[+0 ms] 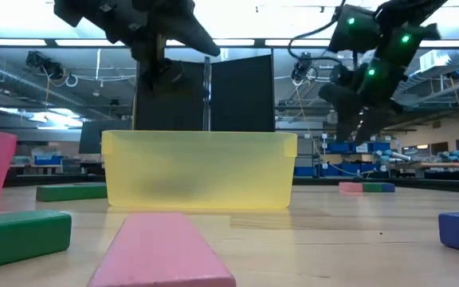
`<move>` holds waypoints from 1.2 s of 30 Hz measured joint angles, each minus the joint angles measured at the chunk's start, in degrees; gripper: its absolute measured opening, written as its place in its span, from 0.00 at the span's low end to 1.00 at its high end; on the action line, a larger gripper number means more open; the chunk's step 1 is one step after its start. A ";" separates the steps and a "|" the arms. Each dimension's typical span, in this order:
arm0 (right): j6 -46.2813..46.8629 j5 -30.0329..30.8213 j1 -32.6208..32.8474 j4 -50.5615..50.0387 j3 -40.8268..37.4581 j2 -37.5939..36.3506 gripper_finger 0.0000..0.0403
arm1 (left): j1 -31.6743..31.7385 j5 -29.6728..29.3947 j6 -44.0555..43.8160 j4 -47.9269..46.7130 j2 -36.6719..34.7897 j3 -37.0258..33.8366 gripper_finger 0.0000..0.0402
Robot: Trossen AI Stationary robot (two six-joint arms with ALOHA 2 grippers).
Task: Sort blocks
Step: Put the top right pink block into the red bin
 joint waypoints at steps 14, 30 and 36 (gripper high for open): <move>-2.87 -6.64 -7.39 4.69 0.03 13.48 0.68 | -0.30 0.53 0.28 0.67 0.00 0.00 0.86; -2.41 -9.48 -10.98 9.17 0.25 20.18 0.46 | -1.11 -7.21 2.45 -12.63 -15.08 -0.07 0.85; -5.24 -8.99 -10.68 9.41 0.09 18.80 0.28 | -2.12 -14.28 2.70 -19.48 -22.30 -0.07 0.85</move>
